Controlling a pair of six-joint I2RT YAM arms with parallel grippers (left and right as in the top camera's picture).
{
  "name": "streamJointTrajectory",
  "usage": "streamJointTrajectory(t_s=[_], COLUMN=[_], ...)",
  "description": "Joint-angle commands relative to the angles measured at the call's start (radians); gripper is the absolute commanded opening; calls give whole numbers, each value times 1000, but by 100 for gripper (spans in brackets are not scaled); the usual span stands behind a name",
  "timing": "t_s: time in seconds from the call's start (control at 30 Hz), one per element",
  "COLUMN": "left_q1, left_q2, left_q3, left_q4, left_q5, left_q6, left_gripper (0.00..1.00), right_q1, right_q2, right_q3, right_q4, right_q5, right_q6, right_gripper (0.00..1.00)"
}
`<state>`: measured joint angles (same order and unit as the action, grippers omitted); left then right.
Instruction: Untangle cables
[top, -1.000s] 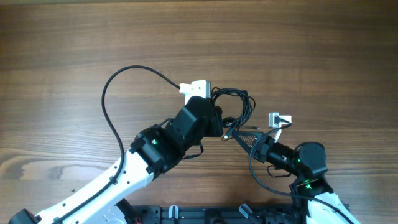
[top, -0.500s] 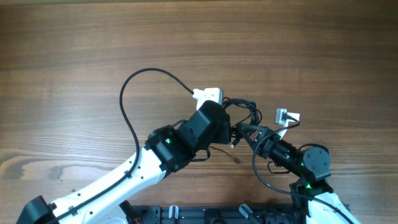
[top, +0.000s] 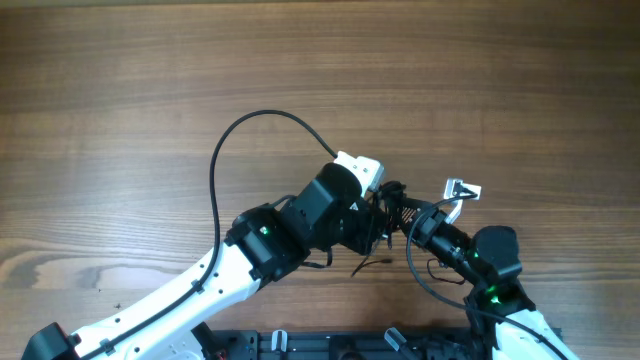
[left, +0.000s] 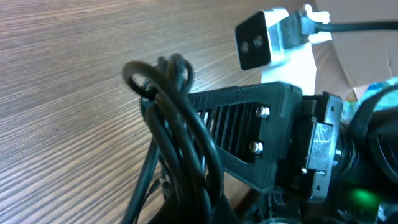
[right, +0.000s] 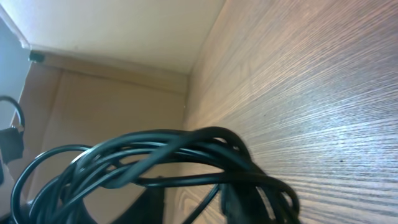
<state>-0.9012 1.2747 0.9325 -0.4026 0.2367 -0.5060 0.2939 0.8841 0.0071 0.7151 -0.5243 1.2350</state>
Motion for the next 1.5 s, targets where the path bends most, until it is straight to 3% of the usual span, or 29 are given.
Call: streamJointTrajectory(t_s=[0.0,0.17,0.27,0.33,0.5,0.73,0.93,1.17,1.33,1.47], left_q1=[-8,5,52,93,238,402,420,382,363,361], left_q2=[-46,-46,-46,-46,-47,-47,-47,-47,-47,-47], left_q3=[14,14,14,14,14,14,14,14,14,14], left_q4=[24,24,-51,-69,-81,-77,-55,-58,-58,-54], left_q5=[159,44,-86,-101,-100,-101,-100,-100,-96,-47], left_q6=[58,58,57,57,-54,-496,-881,-1064,-1147,-1231], left_gripper=[4,4,4,4,4,4,4,4,4,4], right_q1=[-9,-9,-14,-14,-61,-72,-34,144,296,363], right_q2=[10,10,9,9,9,9,9,9,47,126], right_q3=[-2,-2,-2,-2,-2,-2,-2,-2,-2,21], right_q4=[-18,55,154,148,150,-2,7,97,115,126], right_q5=[27,-26,-59,-51,-54,-140,-270,-128,88,191], right_q6=[-32,-78,-95,-95,-45,-16,-396,-477,-480,-480], right_gripper=[41,58,92,100,100,100,100,100,100,93])
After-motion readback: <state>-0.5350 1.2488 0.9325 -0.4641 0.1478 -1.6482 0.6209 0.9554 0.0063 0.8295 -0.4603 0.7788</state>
